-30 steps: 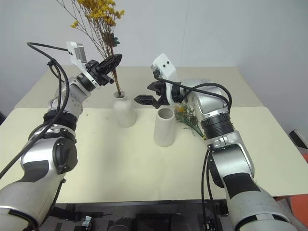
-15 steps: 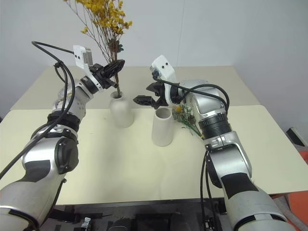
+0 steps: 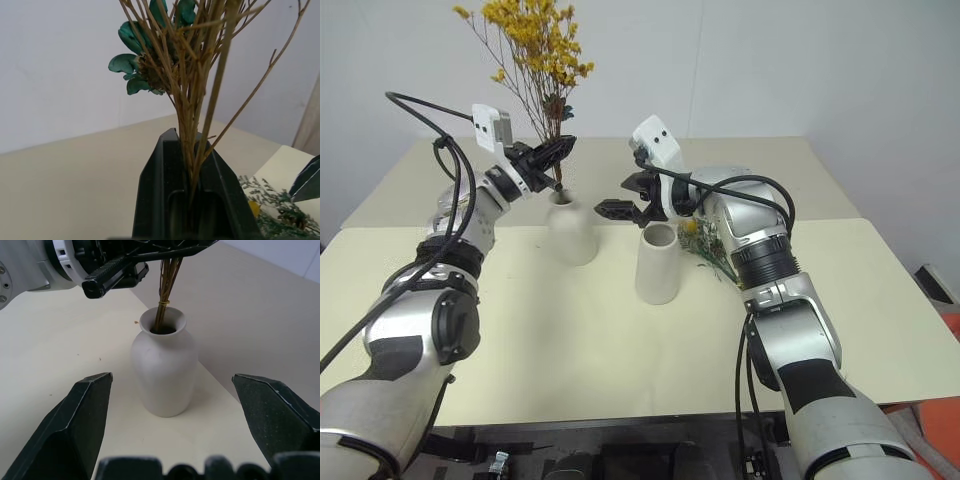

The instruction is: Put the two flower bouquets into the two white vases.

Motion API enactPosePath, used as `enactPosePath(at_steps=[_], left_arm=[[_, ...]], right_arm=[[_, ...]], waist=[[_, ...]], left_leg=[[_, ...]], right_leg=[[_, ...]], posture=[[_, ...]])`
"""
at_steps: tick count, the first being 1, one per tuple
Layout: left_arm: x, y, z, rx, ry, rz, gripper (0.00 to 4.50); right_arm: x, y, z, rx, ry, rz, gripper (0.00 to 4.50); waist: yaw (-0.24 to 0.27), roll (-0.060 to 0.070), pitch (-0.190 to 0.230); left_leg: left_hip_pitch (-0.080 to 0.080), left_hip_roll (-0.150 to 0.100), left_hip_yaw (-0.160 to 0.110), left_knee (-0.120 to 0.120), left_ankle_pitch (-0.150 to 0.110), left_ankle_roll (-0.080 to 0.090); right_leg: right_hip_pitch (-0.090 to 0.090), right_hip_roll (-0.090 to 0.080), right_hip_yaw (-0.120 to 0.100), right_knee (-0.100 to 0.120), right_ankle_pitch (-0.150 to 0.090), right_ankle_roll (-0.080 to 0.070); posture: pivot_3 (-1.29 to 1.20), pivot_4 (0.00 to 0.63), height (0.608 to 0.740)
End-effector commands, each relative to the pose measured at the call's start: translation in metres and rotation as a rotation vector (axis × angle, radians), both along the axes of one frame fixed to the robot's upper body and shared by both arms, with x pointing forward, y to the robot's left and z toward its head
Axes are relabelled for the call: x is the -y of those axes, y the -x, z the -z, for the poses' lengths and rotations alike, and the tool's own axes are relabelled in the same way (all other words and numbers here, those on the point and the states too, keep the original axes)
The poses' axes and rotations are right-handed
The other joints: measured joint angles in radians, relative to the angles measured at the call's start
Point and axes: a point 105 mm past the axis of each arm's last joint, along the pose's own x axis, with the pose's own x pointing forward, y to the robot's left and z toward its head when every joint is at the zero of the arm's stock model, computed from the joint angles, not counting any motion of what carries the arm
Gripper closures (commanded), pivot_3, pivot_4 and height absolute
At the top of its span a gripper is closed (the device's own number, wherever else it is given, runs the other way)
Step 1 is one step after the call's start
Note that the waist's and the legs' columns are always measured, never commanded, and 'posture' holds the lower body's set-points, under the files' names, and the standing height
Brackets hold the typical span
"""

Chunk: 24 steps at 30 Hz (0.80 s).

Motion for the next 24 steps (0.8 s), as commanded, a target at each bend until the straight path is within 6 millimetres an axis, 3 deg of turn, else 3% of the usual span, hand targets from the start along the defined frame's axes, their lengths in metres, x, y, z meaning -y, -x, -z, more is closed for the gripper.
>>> enactPosePath(at_steps=[1,3,7,18,24], left_arm=[[-0.004,0.001,-0.009,0.047,-0.003,-0.025,4.47],[-0.004,0.001,-0.007,0.043,-0.005,-0.029,4.47],[-0.002,0.001,-0.004,0.026,-0.002,-0.012,3.46],[-0.002,0.009,-0.007,0.044,-0.024,0.058,0.03],[-0.003,0.019,-0.001,0.062,-0.08,0.109,0.03]], right_arm=[[-0.002,0.005,-0.021,0.071,-0.034,-0.028,0.0],[-0.003,0.005,-0.021,0.071,-0.034,-0.03,0.0],[-0.002,0.005,-0.021,0.071,-0.034,-0.03,0.0],[-0.003,0.005,-0.019,0.068,-0.034,-0.034,0.0],[-0.002,0.006,-0.02,0.071,-0.037,-0.039,0.0]], waist=[[0.0,0.0,0.0],[0.0,0.0,0.0],[-0.001,0.0,0.0],[-0.001,0.0,0.0],[-0.001,0.0,0.0]], left_leg=[[0.0,0.0,0.0,0.0,0.0,0.0],[-0.001,0.0,0.0,0.0,0.0,0.0],[-0.001,0.0,0.0,0.0,0.0,0.0],[-0.002,0.0,0.0,0.0,0.0,0.0],[-0.001,0.0,0.0,0.0,0.0,0.0]], right_leg=[[0.0,0.0,0.0,0.0,0.0,0.0],[0.0,0.0,0.0,0.0,0.0,0.0],[0.0,0.0,0.0,0.0,0.001,0.0],[-0.001,0.0,0.0,0.0,0.001,0.0],[-0.001,0.0,0.0,0.0,0.001,0.0]], posture=[[0.0,0.15,0.74],[0.0,0.15,0.74],[0.0,0.15,0.74],[0.0,0.15,0.74],[0.0,0.15,0.74]])
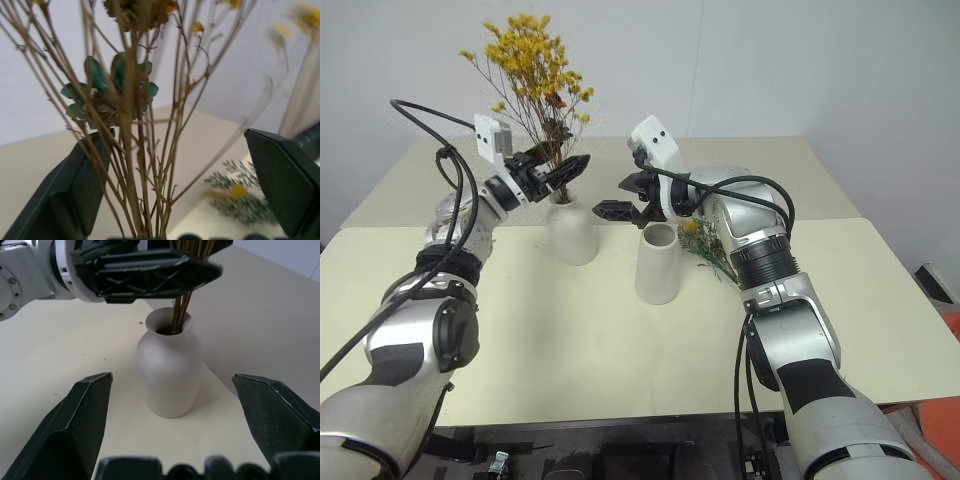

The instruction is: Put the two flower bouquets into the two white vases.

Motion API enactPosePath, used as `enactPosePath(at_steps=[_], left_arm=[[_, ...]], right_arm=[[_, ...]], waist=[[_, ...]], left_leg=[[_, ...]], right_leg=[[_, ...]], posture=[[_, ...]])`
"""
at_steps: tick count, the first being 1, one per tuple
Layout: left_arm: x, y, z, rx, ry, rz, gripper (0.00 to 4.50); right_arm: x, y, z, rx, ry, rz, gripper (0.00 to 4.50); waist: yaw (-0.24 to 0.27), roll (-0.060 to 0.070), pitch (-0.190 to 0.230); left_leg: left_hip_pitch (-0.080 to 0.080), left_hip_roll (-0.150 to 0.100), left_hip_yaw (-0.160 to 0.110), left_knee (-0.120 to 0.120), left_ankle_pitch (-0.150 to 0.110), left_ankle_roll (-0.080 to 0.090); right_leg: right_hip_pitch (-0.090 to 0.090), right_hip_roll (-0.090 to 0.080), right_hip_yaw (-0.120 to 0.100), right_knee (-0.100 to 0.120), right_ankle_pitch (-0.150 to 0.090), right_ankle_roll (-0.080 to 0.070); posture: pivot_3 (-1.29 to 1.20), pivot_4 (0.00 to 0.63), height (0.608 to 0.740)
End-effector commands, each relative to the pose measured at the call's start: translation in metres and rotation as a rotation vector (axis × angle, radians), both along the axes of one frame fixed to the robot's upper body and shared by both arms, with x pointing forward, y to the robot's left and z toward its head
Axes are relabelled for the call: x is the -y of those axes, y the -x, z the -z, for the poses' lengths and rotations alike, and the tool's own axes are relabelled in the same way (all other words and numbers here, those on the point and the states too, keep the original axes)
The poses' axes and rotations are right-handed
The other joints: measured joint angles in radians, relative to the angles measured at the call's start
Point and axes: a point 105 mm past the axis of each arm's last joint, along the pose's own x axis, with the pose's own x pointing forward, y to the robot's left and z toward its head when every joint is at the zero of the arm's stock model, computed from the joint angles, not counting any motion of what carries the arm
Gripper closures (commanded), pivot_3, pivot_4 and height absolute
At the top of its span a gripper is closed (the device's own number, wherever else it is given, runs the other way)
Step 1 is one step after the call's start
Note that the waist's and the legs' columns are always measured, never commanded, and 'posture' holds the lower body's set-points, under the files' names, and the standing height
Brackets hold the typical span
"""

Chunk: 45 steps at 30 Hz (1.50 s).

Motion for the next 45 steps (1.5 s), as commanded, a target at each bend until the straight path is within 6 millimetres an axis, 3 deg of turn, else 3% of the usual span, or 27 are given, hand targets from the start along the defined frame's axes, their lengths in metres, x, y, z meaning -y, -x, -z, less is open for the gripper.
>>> enactPosePath(at_steps=[1,8,17,29,33,36,40,45], left_arm=[[-0.005,0.009,-0.01,0.06,-0.05,0.011,0.03],[-0.015,0.014,0.017,-0.029,-0.135,-0.055,0.03],[-0.023,0.023,0.026,-0.099,-0.235,-0.118,0.03],[-0.028,0.073,0.045,-0.158,-0.457,-0.092,0.03],[-0.029,0.111,0.021,-0.107,-0.481,0.018,0.03],[-0.025,0.126,0.001,-0.066,-0.437,0.088,0.03],[-0.008,0.133,-0.017,-0.032,-0.396,0.196,0.03],[0.021,0.125,-0.02,-0.062,-0.428,0.289,0.03]], right_arm=[[0.0,0.004,-0.02,0.072,-0.037,-0.019,0.0],[-0.001,0.006,-0.021,0.08,-0.048,-0.036,0.0],[-0.004,0.007,-0.021,0.085,-0.054,-0.048,0.0],[0.0,0.01,-0.021,0.086,-0.052,-0.048,0.0],[0.01,0.016,-0.023,0.099,-0.035,-0.05,0.0],[0.02,0.021,-0.022,0.104,-0.016,-0.045,0.0],[0.043,0.027,-0.021,0.114,0.03,-0.024,0.0],[0.079,0.03,-0.025,0.126,0.079,0.047,0.0]], waist=[[0.0,0.0,0.0],[0.001,0.0,0.0],[0.0,0.0,0.0],[0.0,0.001,0.0],[0.0,0.001,0.0],[0.005,0.001,0.0],[0.011,0.001,0.0],[0.013,0.001,0.0]], left_leg=[[0.0,0.0,0.0,0.0,0.0,0.0],[0.0,0.0,0.0,0.0,0.0,0.0],[0.0,0.0,0.0,0.0,0.0,0.0],[0.0,0.001,0.0,0.0,0.0,0.0],[0.0,0.001,0.0,0.0,0.0,0.0],[0.0,0.001,0.0,0.0,0.0,0.0],[0.003,0.001,0.0,0.0,0.0,0.0],[0.004,0.001,0.0,0.0,0.0,0.0]], right_leg=[[0.0,0.0,0.0,0.0,0.0,0.0],[0.0,0.0,0.0,0.001,0.0,0.0],[0.0,0.0,0.0,0.0,0.001,-0.001],[-0.001,0.0,0.0,0.0,0.001,-0.001],[-0.001,0.0,0.0,-0.001,0.001,-0.001],[-0.001,0.0,0.0,-0.002,0.001,-0.001],[0.002,0.0,0.0,-0.004,0.001,-0.001],[0.003,0.0,0.0,-0.005,0.001,-0.001]], posture=[[0.0,0.15,0.74],[0.0,0.15,0.74],[0.0,0.15,0.74],[0.0,0.15,0.74],[0.0,0.15,0.74],[0.0,0.15,0.74],[0.0,0.15,0.74],[0.0,0.15,0.74]])
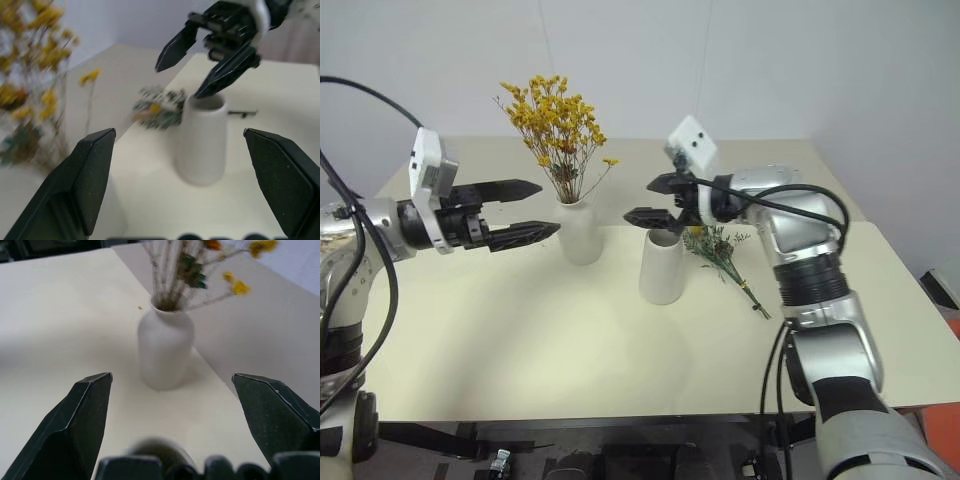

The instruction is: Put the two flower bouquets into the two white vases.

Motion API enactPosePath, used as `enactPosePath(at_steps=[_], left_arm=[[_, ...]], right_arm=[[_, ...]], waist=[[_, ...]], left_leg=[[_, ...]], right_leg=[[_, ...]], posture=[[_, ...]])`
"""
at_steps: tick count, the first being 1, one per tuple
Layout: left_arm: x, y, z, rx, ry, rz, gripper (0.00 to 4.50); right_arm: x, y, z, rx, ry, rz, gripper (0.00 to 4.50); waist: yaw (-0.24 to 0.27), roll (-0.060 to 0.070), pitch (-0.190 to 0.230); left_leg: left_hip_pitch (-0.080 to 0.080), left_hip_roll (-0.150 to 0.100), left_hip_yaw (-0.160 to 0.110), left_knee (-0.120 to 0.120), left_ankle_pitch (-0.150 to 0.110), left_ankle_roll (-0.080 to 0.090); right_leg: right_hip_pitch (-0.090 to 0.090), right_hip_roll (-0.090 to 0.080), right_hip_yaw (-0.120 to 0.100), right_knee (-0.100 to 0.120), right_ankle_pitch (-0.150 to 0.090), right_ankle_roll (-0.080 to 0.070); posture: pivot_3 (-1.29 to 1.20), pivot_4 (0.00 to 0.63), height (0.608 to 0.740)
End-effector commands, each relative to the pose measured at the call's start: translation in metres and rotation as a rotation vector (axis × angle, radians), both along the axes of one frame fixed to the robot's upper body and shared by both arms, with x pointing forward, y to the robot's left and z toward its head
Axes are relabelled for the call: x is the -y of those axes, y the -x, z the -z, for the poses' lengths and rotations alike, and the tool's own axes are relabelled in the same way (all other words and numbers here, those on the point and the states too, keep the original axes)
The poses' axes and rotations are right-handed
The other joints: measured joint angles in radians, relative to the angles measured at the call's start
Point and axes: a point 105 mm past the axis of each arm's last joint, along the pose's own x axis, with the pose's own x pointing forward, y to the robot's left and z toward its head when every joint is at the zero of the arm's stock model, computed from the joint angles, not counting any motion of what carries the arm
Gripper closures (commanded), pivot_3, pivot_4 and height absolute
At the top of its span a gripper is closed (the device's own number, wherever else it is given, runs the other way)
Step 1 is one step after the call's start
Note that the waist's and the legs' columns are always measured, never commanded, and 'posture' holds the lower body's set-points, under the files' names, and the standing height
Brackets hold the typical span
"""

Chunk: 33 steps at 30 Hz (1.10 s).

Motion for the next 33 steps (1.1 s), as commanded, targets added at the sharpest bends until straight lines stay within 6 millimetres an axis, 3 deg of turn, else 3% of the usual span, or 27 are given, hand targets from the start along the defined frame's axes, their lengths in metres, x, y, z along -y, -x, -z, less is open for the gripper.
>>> enactPosePath(at_steps=[1,9,15,25,33], left_arm=[[0.021,-0.003,-0.005,-0.023,-0.041,0.07,0.03],[0.078,-0.016,-0.014,-0.162,-0.119,0.187,0.03],[0.1,-0.016,-0.02,-0.201,-0.178,0.252,0.03],[0.12,-0.025,-0.024,-0.216,-0.199,0.238,0.03],[0.112,-0.026,-0.017,-0.233,-0.208,0.185,0.03]], right_arm=[[0.02,0.006,-0.018,0.051,-0.007,0.023,0.0],[0.072,0.008,-0.002,0.006,0.16,0.101,0.0],[0.098,-0.009,0.035,-0.156,0.326,0.228,0.0],[0.106,-0.045,0.081,-0.327,0.481,0.348,0.0],[0.107,-0.046,0.109,-0.421,0.597,0.333,0.0]], waist=[[-0.002,0.0,0.0],[-0.008,0.0,0.0],[-0.02,0.0,0.0],[-0.023,0.001,0.001],[-0.027,0.001,0.001]], left_leg=[[0.0,0.0,0.0,0.0,0.0,0.0],[0.0,-0.001,0.001,0.0,0.0,0.0],[0.002,0.0,0.004,0.0,0.0,0.0],[0.001,-0.001,0.004,0.0,0.0,0.0],[0.001,-0.001,0.004,0.0,0.0,0.0]], right_leg=[[0.0,0.0,0.0,0.0,0.0,0.0],[0.0,0.0,0.002,-0.001,0.0,0.001],[-0.001,0.001,0.005,0.001,-0.003,0.005],[-0.002,0.0,0.006,0.001,-0.001,0.001],[-0.002,0.0,0.006,0.001,-0.001,0.001]], posture=[[0.0,0.15,0.74],[0.0,0.15,0.74],[0.0,0.15,0.74],[0.0,0.15,0.74],[0.0,0.15,0.74]])
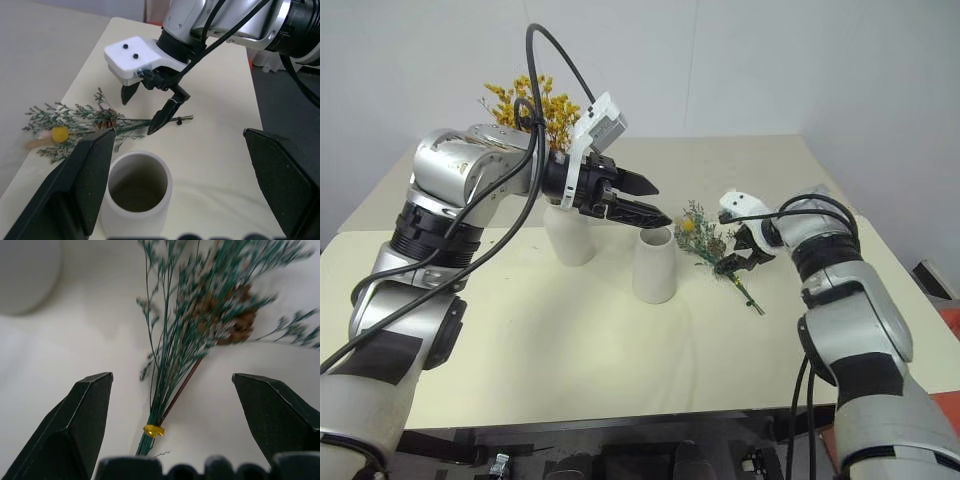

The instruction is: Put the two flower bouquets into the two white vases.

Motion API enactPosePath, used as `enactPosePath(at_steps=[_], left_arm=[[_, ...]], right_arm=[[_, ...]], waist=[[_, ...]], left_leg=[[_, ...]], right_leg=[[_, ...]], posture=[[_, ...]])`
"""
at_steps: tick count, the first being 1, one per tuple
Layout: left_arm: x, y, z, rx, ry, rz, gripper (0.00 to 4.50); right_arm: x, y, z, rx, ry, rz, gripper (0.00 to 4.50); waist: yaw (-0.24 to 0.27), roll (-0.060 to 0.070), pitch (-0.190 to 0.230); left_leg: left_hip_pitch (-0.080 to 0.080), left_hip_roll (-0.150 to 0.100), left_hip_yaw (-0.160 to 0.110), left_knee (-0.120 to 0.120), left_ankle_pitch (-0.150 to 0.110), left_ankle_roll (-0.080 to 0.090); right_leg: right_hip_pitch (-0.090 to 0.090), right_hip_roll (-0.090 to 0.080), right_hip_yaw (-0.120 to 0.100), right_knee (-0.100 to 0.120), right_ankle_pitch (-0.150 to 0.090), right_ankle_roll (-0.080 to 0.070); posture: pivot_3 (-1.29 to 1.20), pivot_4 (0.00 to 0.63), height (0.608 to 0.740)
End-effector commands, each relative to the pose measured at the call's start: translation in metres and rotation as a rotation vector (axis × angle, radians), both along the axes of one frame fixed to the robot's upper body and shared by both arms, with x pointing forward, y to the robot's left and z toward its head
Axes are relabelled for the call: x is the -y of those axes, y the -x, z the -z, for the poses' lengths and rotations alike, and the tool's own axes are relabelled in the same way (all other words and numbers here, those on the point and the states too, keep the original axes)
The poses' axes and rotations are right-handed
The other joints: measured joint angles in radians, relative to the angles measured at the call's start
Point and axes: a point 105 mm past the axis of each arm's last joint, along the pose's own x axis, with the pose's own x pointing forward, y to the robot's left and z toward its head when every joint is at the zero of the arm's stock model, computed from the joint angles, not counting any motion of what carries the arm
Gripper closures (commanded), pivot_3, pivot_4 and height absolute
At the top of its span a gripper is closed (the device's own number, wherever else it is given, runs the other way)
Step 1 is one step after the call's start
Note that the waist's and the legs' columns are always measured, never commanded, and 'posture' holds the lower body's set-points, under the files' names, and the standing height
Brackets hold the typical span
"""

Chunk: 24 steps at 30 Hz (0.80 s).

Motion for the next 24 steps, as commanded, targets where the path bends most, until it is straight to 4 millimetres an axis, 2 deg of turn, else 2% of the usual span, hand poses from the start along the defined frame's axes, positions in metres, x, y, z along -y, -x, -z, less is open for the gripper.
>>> enactPosePath(at_steps=[1,9,10,13,18,23,24], left_arm=[[-0.005,0.003,-0.007,0.037,0.003,-0.016,0.03],[-0.011,0.003,-0.004,0.038,0.001,-0.049,0.03],[-0.011,0.003,-0.005,0.038,0.002,-0.051,0.01],[-0.013,0.003,-0.004,0.037,0.001,-0.059,0.0],[-0.015,0.004,-0.003,0.038,-0.002,-0.072,0.0],[-0.016,0.004,-0.003,0.043,-0.003,-0.074,0.0],[-0.016,0.003,-0.003,0.044,-0.003,-0.074,0.0]], right_arm=[[0.002,-0.001,-0.001,-0.005,0.041,-0.011,0.0],[-0.012,-0.004,0.01,-0.017,0.053,-0.032,0.0],[-0.014,-0.005,0.01,-0.016,0.051,-0.037,0.18],[-0.019,-0.005,0.01,-0.018,0.048,-0.055,0.92],[-0.025,-0.004,0.011,-0.025,0.047,-0.075,2.66],[-0.023,-0.005,0.013,-0.022,0.052,-0.061,4.36],[-0.022,-0.005,0.013,-0.021,0.051,-0.057,4.48]], waist=[[-0.002,0.0,0.0],[-0.015,0.0,0.0],[-0.015,0.0,0.0],[-0.014,0.0,0.0],[-0.013,0.0,0.0],[-0.013,0.0,0.0],[-0.013,0.0,0.0]], left_leg=[[0.0,0.0,0.0,0.0,0.0,0.0],[0.001,0.0,0.0,0.0,0.0,0.0],[0.001,0.0,0.0,0.0,0.0,0.0],[0.002,0.0,0.0,0.0,0.0,0.0],[0.002,0.0,0.0,0.0,0.0,0.0],[0.002,0.0,0.0,0.0,0.0,0.0],[0.002,0.0,0.0,0.0,0.0,0.0]], right_leg=[[0.0,0.0,0.0,0.0,0.0,0.0],[0.0,0.0,0.001,0.001,0.0,0.0],[0.0,0.0,0.001,0.002,0.0,0.0],[0.0,0.0,0.001,0.002,0.0,0.0],[0.0,0.0,0.001,0.002,0.0,0.0],[0.0,0.0,0.001,0.002,0.0,0.0],[0.0,0.0,0.001,0.002,0.0,0.0]], posture=[[0.0,0.15,0.74],[0.0,0.15,0.74],[0.0,0.15,0.74],[0.0,0.15,0.74],[0.0,0.15,0.74],[0.0,0.15,0.74],[0.0,0.15,0.74]])
